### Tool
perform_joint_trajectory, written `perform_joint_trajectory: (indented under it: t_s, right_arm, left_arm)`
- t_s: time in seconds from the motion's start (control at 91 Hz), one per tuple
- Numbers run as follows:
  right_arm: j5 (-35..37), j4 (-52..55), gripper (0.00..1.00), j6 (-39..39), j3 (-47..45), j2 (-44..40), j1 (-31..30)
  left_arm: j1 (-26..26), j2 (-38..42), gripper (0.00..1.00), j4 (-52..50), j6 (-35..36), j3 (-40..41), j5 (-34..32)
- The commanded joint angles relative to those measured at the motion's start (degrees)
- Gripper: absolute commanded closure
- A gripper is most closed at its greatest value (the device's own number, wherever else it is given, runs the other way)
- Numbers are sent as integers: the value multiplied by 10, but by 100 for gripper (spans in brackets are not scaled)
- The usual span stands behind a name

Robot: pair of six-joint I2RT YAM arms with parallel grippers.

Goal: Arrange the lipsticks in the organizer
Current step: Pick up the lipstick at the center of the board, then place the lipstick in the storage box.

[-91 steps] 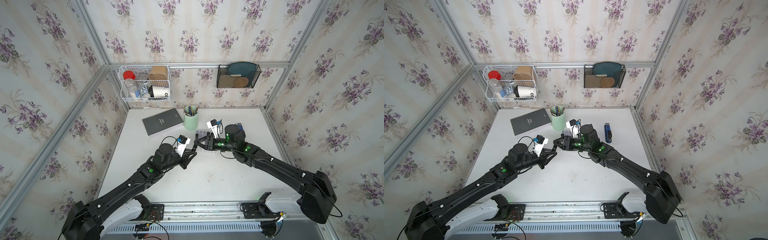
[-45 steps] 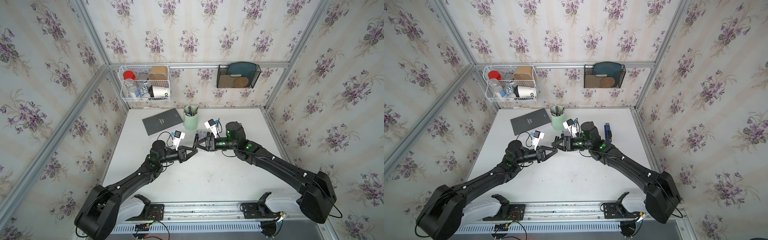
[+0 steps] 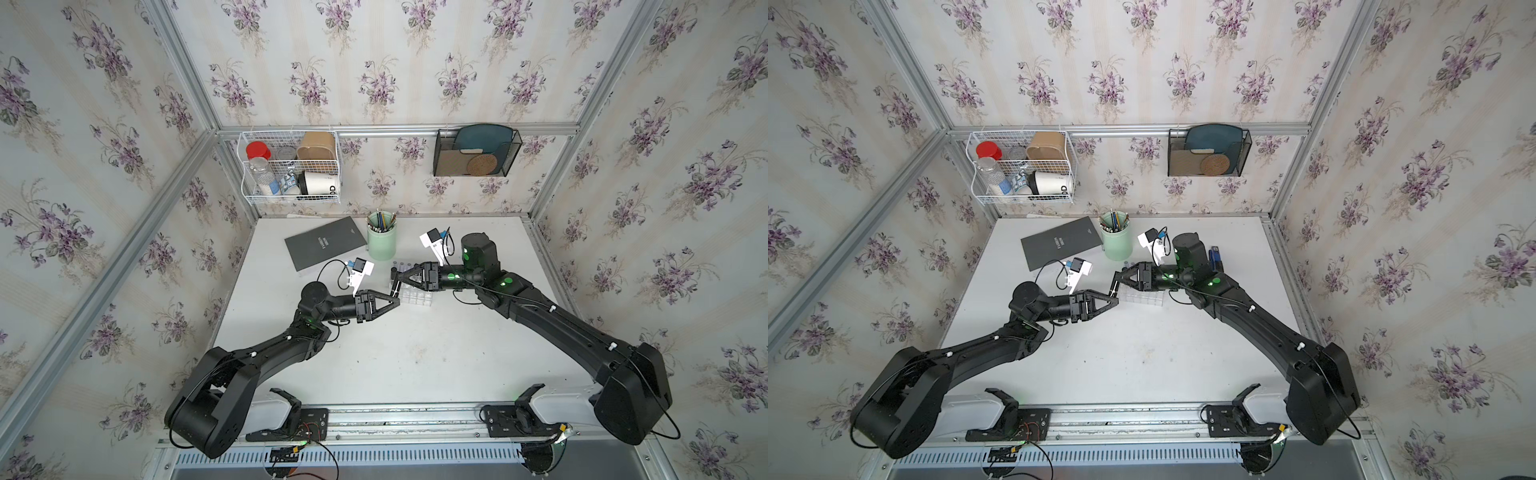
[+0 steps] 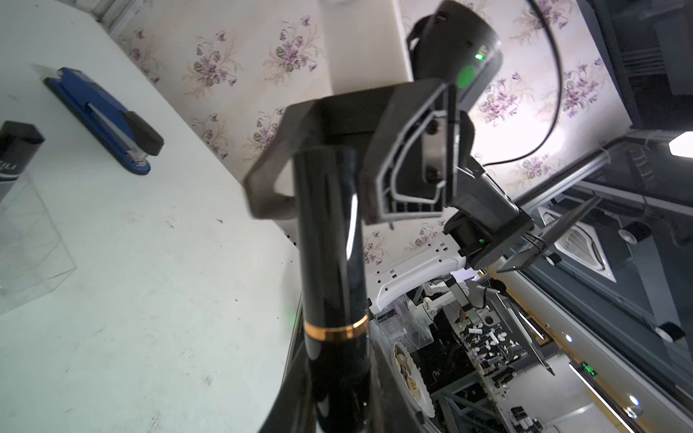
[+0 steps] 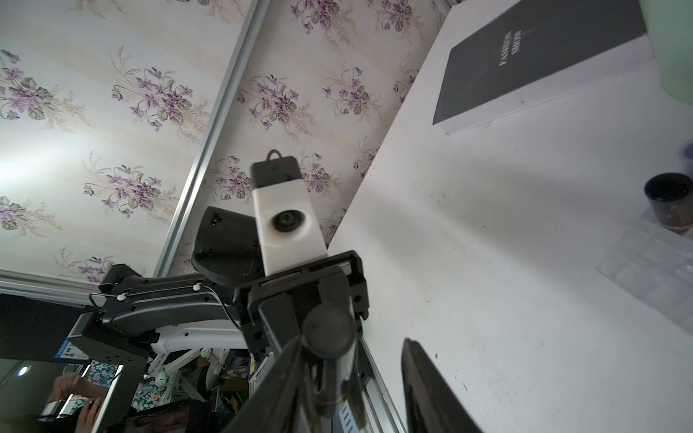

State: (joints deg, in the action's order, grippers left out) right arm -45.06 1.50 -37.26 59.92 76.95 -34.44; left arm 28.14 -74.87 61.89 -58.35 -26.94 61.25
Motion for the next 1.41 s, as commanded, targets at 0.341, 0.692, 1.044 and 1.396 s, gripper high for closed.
perform_joint_trajectory:
  t_s: [0.341,0.692,1.044,1.396]
  right_arm:
    - [-88,-62,62,-26,-1,22,-1]
    - [-75,-180,82,-102,-33,34,-1]
    - [147,-247,92,-179,-103,13,-7]
    - [853,-148,94,-73,-107,46,-121]
  left_arm:
    - [0,-26,100,132,-47,-9,35]
    - [0,-13,100,86,-22,-10,32]
    - [-29,87,49,-138,64,-11,-33]
    - [-125,309,45,-728,267,-80,-429]
